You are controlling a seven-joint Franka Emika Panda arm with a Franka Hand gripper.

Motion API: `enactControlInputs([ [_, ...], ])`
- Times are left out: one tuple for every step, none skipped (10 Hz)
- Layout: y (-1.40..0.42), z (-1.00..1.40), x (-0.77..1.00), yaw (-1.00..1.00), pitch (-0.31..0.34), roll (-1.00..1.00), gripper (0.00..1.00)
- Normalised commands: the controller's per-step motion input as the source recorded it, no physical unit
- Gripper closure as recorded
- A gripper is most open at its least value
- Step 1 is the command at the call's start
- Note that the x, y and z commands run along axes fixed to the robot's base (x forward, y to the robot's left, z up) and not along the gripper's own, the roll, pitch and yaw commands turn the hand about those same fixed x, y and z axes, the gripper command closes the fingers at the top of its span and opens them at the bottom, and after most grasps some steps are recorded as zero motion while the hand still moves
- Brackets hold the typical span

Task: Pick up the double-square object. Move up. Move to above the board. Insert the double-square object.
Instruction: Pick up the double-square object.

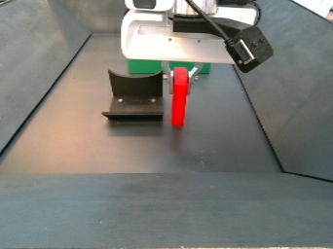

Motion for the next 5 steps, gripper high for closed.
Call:
enactControlInputs([
  [0.00,0.00,0.00,0.00,0.000,0.00,1.00],
  [0.00,0.00,0.00,0.00,0.000,0.00,1.00],
  [0.00,0.00,0.00,0.00,0.000,0.00,1.00],
  [0.00,0.00,0.00,0.00,0.000,0.00,1.00],
  [0.00,0.00,0.00,0.00,0.000,0.00,1.00],
])
